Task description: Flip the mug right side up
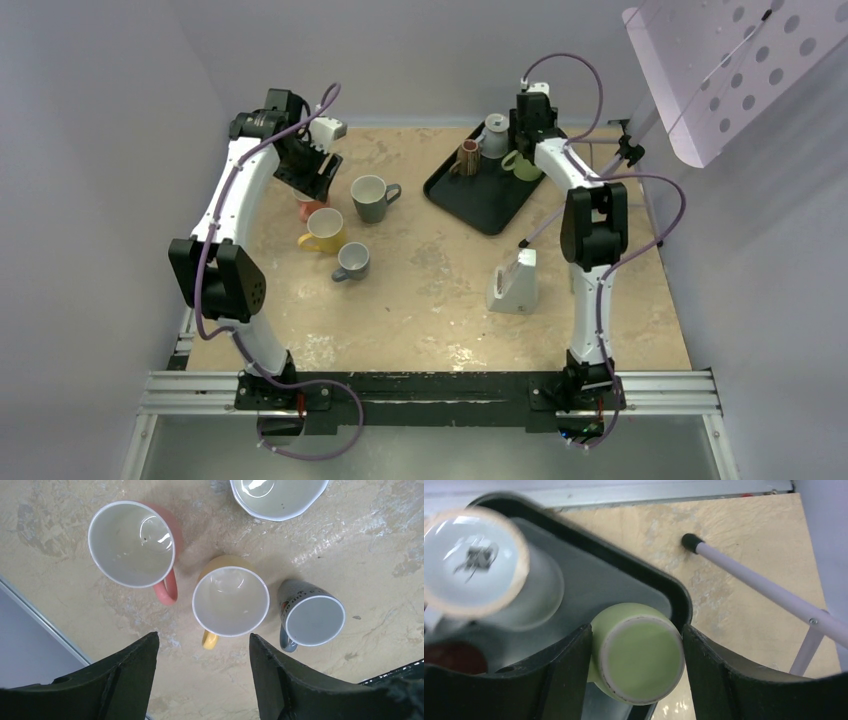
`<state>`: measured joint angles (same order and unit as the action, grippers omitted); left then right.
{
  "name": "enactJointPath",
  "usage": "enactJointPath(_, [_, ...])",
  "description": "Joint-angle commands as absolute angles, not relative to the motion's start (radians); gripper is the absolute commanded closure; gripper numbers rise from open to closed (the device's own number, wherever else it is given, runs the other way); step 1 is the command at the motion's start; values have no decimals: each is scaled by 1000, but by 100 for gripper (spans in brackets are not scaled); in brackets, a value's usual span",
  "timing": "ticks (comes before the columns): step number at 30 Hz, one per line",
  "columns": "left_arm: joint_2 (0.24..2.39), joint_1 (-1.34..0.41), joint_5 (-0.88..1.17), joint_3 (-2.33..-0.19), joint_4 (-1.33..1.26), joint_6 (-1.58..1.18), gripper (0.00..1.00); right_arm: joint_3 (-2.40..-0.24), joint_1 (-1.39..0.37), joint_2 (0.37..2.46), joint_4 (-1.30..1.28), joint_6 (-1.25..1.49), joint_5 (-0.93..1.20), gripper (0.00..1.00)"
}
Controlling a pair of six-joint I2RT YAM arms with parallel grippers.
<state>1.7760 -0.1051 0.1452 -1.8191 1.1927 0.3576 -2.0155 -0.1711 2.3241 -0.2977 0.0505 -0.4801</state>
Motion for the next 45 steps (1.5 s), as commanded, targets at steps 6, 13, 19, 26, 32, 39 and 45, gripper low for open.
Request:
enactJointPath(6, [1702,-104,212,-1797,1193,349,30,-1579,-208,2041,-153,-169,-224,35])
enactJointPath(13, [1680,-104,259,-1786,1196,346,30,-1537,-227,1946,-146,-222,-288,21])
enactJointPath(19, [1655,-104,322,-1785,1212,346,30,-1528,-282,1861,-168,-75,-459,19])
enactJointPath(26, [1636,-104,337,-1772,1215,349,30,-1448,-323,1865,-236,278,-425,31])
enactJointPath(32, [1630,-104,349,-1772,1218,345,29,-1438,-332,1913,-222,395,-421,37])
enactJointPath(39, [1619,-104,371,-1769,1219,346,30,-1519,-314,2037,-251,435,-460,42])
enactJointPath(45, [1601,-104,363,-1761,1220,353,29,-1531,-294,2073,-252,459,-490,78])
